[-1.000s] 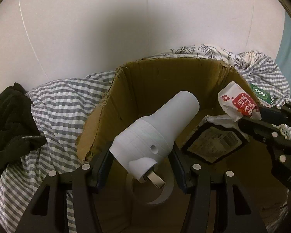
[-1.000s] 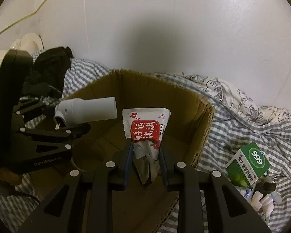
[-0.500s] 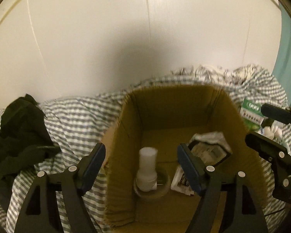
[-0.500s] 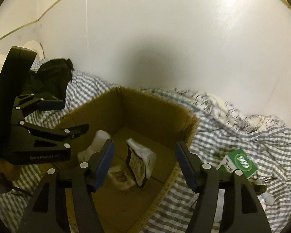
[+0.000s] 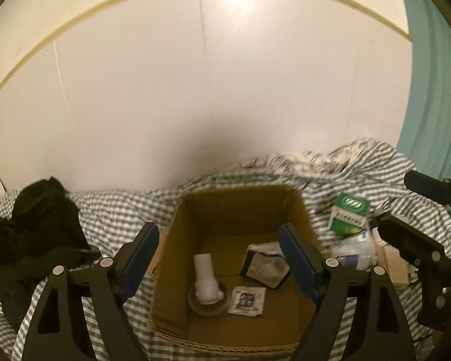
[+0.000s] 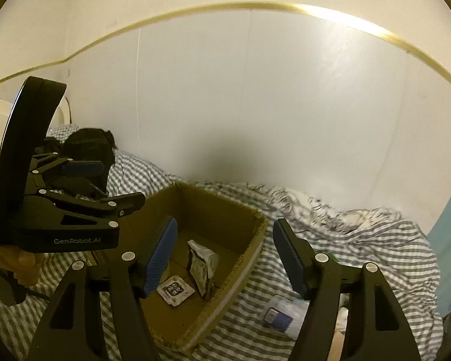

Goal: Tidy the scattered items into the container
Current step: 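Withdraw both tools from the box back toward the pile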

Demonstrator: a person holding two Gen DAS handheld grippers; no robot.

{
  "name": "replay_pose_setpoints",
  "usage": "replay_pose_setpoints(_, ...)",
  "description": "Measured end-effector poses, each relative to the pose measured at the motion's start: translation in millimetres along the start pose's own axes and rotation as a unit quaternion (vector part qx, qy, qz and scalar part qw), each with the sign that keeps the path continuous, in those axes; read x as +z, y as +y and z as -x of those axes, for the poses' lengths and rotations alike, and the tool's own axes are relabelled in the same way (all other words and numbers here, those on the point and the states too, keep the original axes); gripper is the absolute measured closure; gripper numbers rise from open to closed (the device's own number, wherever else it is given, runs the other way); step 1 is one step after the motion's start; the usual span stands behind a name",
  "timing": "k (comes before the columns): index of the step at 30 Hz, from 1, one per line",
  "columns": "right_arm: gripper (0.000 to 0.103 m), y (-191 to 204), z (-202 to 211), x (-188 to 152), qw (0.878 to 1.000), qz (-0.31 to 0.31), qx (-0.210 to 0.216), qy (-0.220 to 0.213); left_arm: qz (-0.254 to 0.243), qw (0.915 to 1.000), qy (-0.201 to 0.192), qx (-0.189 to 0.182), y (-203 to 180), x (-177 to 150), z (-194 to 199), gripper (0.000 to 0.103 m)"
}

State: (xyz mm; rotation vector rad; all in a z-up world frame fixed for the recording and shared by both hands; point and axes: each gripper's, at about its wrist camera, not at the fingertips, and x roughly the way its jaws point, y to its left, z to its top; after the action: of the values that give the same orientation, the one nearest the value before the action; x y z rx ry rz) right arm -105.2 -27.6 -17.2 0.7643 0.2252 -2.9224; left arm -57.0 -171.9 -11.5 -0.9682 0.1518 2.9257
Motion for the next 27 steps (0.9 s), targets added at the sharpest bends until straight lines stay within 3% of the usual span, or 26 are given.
replay_pose_setpoints(4,0.035,-11.9,28.8,2.0,1.000,-0.005,-0.011,-0.018,-0.008,0.9997,-0.024,-0.006,-16.9,9.4,24.2,0.017)
replay_pose_setpoints(6,0.035,-17.7,43.5,2.1,0.999,-0.004,-0.020,-0.028,-0.008,0.9993,-0.035,-0.011,-25.7,12.6,35.6,0.009)
replay_pose_setpoints(15,0.031,-48.0,92.8,-4.6,0.997,-0.008,-0.053,-0.054,-0.014,0.9957,-0.084,-0.038,-66.1,22.2,68.6,0.000)
replay_pose_setpoints(22,0.031,-84.8,107.7,-17.1,0.995,-0.029,-0.077,-0.053,-0.004,0.9936,-0.097,-0.058,-96.6,28.3,64.6,0.000)
replay_pose_setpoints(27,0.018,-114.3,112.3,-28.9,0.993,-0.042,-0.097,-0.055,-0.006,0.9936,-0.089,-0.069,-119.1,31.2,49.4,0.000)
